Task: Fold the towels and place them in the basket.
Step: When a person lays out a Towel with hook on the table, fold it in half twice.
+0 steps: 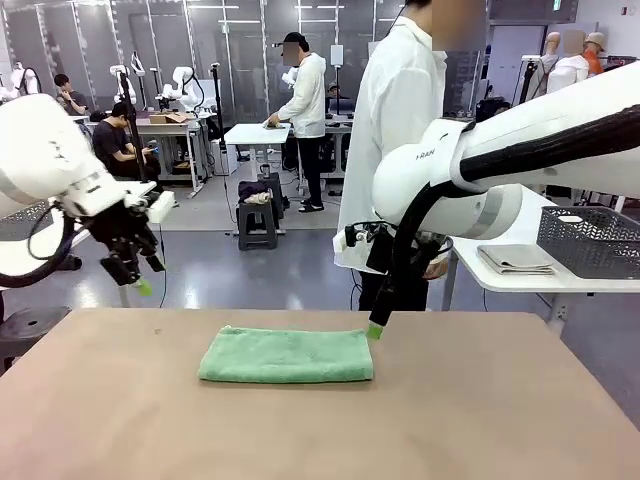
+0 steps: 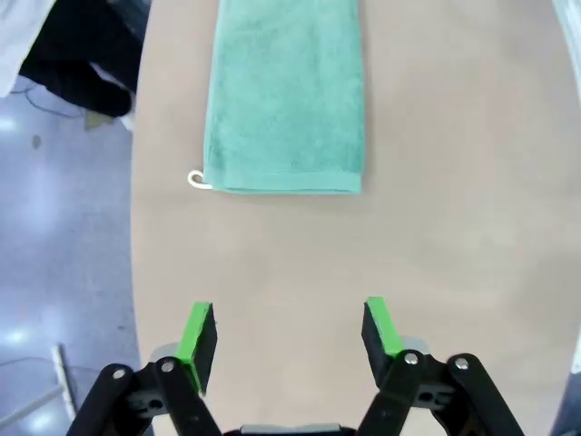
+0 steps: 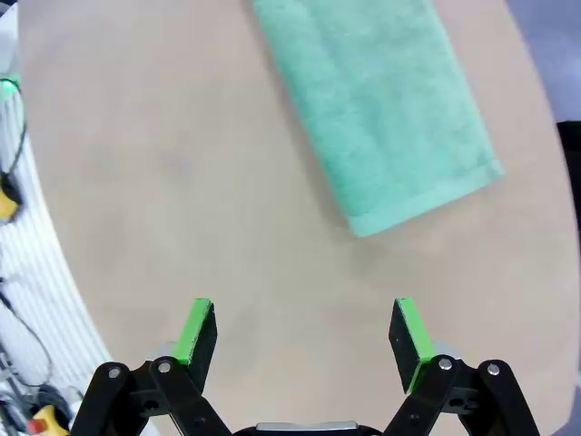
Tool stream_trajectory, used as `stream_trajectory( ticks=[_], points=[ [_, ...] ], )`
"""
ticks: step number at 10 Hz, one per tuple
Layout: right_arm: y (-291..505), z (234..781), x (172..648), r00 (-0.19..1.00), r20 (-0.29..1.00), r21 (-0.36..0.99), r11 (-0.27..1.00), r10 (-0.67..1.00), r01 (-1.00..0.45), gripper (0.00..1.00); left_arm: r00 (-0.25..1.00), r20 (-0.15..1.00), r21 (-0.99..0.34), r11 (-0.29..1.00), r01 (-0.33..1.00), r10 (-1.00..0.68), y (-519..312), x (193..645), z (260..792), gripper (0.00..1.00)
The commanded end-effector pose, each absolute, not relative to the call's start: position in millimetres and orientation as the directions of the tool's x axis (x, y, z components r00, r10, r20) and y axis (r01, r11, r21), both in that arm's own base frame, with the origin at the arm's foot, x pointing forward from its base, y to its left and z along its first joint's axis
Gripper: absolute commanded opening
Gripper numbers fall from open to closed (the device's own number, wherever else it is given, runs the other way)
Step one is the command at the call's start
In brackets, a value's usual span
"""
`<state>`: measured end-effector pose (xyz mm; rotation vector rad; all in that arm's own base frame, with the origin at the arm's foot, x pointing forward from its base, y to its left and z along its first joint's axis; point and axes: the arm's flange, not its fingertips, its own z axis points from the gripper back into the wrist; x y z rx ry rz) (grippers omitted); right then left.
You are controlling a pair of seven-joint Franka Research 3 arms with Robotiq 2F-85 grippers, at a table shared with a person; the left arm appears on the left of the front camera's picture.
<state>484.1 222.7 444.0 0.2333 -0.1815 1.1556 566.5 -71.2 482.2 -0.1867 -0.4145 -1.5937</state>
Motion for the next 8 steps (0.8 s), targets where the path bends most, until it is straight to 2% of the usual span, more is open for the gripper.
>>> stream_trajectory(
  ticks=[1,2,6,7,8],
  points=[
    [218,445,476,0.294,0.282,0.148,0.262,0.913,-0.954,0.95,-0.089,0.476,0.102,-0.046,0.994,-0.875,-44,565,468,0.81],
    [223,444,484,0.393,0.261,0.089,0.384,0.882,-0.919,0.95,-0.095,0.51,0.092,-0.055,0.994,-0.855,-33,566,464,0.81],
    [221,445,480,0.379,0.264,0.109,0.363,0.887,-0.925,0.96,-0.071,0.657,0.025,-0.072,0.997,-0.751,12,578,451,0.81],
    [225,442,483,0.492,0.323,0.2,0.449,0.809,-0.871,0.99,-0.059,0.685,0.018,-0.064,0.998,-0.726,16,579,446,0.87],
    [226,438,480,0.624,0.359,0.3,0.547,0.694,-0.781,1.0,-0.047,0.698,0.017,-0.05,0.999,-0.714,18,580,443,1.0]
  ],
)
